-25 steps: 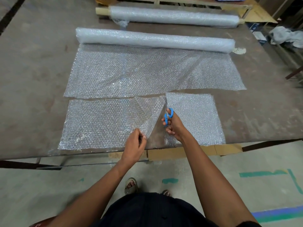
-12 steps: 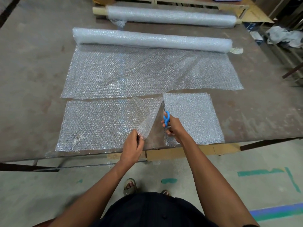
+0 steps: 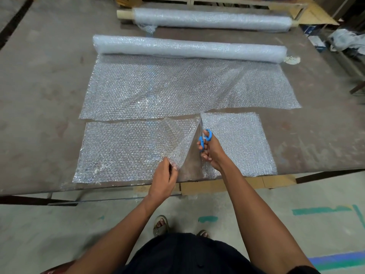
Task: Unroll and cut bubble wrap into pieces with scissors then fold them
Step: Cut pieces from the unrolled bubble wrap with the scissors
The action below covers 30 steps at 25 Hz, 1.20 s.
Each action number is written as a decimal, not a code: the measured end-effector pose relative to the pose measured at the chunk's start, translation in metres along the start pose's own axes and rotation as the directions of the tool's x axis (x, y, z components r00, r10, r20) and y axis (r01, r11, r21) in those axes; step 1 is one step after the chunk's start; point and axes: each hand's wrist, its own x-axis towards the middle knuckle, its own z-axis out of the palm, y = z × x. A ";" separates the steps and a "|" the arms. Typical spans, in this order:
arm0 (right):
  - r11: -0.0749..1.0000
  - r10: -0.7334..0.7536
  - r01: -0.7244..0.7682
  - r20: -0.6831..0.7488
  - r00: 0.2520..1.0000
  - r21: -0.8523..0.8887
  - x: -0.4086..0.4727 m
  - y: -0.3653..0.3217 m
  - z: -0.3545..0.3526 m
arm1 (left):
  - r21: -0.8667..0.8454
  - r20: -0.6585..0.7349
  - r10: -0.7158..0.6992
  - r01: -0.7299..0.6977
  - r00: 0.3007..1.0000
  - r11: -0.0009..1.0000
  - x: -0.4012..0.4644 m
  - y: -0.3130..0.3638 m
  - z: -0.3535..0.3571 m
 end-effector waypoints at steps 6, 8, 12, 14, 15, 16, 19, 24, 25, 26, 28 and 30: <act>0.997 -0.038 0.038 -0.003 0.999 -0.069 0.008 -0.010 -0.002 | -0.016 0.000 0.026 -0.026 1.000 1.000 0.000 0.000 -0.001; 0.990 -0.058 0.053 -0.035 0.998 -0.134 0.007 -0.010 -0.004 | -0.012 -0.001 0.016 -0.016 1.000 1.000 0.000 0.000 -0.001; 0.947 -0.112 0.081 -0.084 0.990 -0.311 -0.008 -0.007 -0.011 | -0.023 0.000 -0.001 0.001 1.000 1.000 -0.001 0.001 0.000; 0.886 -0.162 0.113 -0.072 0.984 -0.450 -0.023 -0.009 -0.018 | -0.022 -0.001 0.004 -0.004 1.000 1.000 -0.001 0.000 0.000; 0.832 -0.193 0.131 -0.059 0.979 -0.539 -0.032 -0.011 -0.022 | -0.021 0.000 0.010 -0.010 1.000 1.000 0.000 -0.001 0.000; 0.756 -0.230 0.143 -0.054 0.972 -0.638 -0.038 -0.010 -0.026 | -0.021 0.005 0.015 -0.015 1.000 1.000 -0.001 -0.001 0.000; 0.490 -0.449 0.134 -0.117 0.886 -0.861 -0.047 -0.006 -0.039 | -0.031 0.049 0.090 -0.088 0.995 0.996 -0.002 0.002 -0.004; 0.184 -0.757 0.112 -0.068 0.650 -0.977 -0.029 -0.008 -0.064 | 0.083 0.086 0.199 -0.206 0.976 0.975 -0.007 0.006 -0.003; 0.177 -0.768 0.139 -0.049 0.639 -0.974 -0.023 -0.009 -0.069 | 0.119 0.074 0.180 -0.188 0.981 0.975 -0.009 0.008 -0.002; 0.201 -0.765 0.187 -0.035 0.643 -0.962 -0.019 -0.011 -0.073 | 0.142 0.055 0.158 -0.164 0.986 0.976 -0.011 0.011 0.000; 0.240 -0.727 0.256 0.001 0.686 -0.936 -0.012 -0.010 -0.084 | 0.162 0.000 0.118 -0.116 0.993 0.980 -0.008 0.020 0.000; 0.223 -0.677 0.264 0.046 0.734 -0.938 -0.007 -0.004 -0.098 | 0.219 -0.045 0.083 -0.071 0.996 0.973 0.008 0.031 0.003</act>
